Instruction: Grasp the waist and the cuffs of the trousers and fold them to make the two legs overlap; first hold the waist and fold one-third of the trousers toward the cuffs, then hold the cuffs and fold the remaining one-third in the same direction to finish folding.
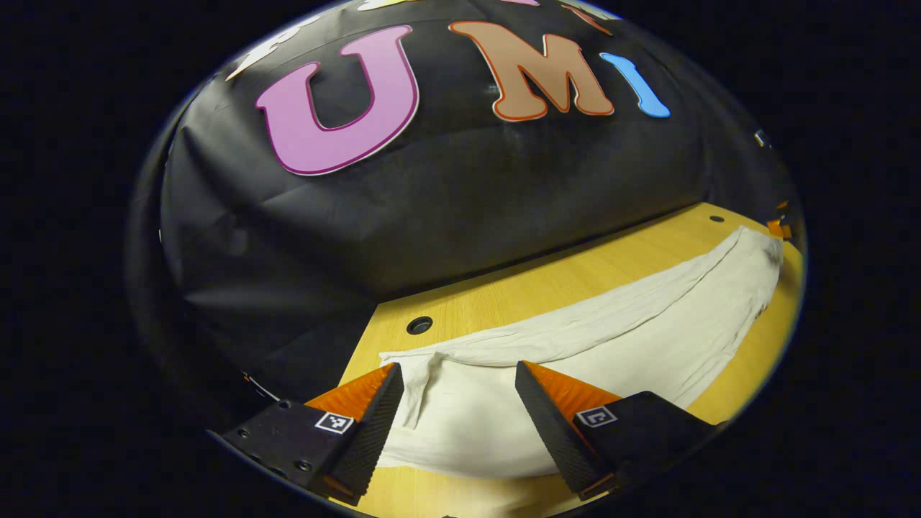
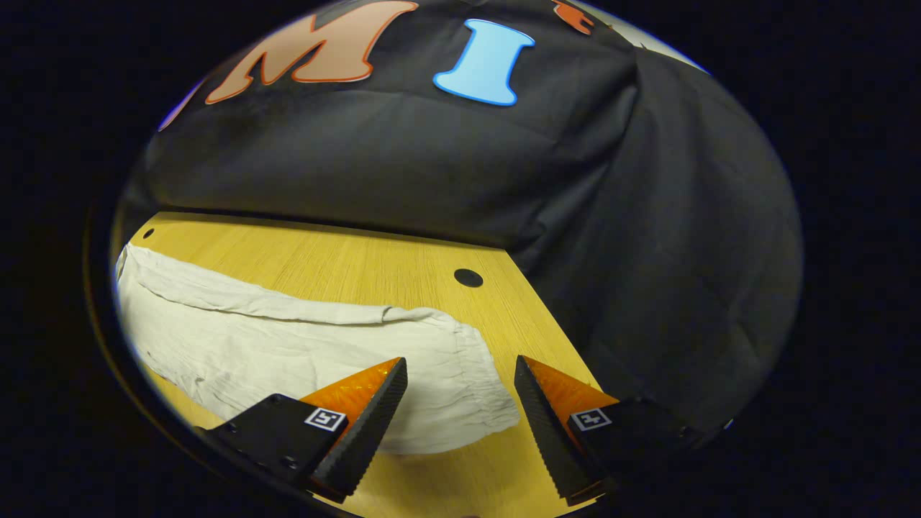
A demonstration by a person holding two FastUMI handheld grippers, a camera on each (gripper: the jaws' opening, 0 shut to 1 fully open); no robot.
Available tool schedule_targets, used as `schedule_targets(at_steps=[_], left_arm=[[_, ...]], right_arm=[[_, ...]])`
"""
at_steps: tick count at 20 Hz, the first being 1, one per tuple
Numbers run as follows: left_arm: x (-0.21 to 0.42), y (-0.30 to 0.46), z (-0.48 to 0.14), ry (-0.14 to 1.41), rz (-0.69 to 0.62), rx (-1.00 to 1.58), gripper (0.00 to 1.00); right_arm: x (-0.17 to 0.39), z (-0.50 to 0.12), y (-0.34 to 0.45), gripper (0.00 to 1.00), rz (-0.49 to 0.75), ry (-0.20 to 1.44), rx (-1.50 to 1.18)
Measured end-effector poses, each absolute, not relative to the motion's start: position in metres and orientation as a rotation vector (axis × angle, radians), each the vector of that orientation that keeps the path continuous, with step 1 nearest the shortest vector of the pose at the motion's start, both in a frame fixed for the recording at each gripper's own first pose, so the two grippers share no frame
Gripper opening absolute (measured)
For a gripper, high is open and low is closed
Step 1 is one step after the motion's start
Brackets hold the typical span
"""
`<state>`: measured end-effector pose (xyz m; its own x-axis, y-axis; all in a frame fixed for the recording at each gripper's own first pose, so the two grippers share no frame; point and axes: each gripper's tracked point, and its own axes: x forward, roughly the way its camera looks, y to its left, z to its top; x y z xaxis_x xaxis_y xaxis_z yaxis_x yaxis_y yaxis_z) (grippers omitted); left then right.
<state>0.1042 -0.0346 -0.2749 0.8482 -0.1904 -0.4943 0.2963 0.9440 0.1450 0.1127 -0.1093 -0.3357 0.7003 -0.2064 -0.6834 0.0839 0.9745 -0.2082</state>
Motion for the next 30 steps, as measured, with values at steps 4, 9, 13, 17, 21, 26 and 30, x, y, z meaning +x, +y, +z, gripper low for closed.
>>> schedule_targets(at_steps=[4,9,13,17,21,26,30], left_arm=[[0.108,-0.041,-0.26,0.482,-0.244,0.109,0.95],[0.109,-0.047,-0.218,0.439,-0.22,0.042,0.96],[0.096,-0.05,-0.205,0.429,-0.204,0.041,0.96],[0.082,-0.054,-0.193,0.422,-0.186,0.02,0.96],[0.073,-0.057,-0.185,0.418,-0.167,0.018,0.96],[0.065,-0.058,-0.182,0.421,-0.144,0.026,0.97],[0.061,-0.053,-0.182,0.421,-0.133,0.015,0.96]], right_arm=[[0.1,-0.352,-0.132,0.98,-0.234,0.817,-0.008],[0.08,-0.377,-0.151,0.98,-0.353,0.876,0.21],[0.072,-0.392,-0.151,0.92,-0.375,0.924,0.327],[0.073,-0.404,-0.145,0.96,-0.364,0.961,0.394],[0.08,-0.413,-0.146,0.61,-0.336,0.962,0.434],[0.084,-0.405,-0.162,0.15,-0.352,0.975,0.491],[0.088,-0.388,-0.158,0.11,-0.315,0.956,0.387]])
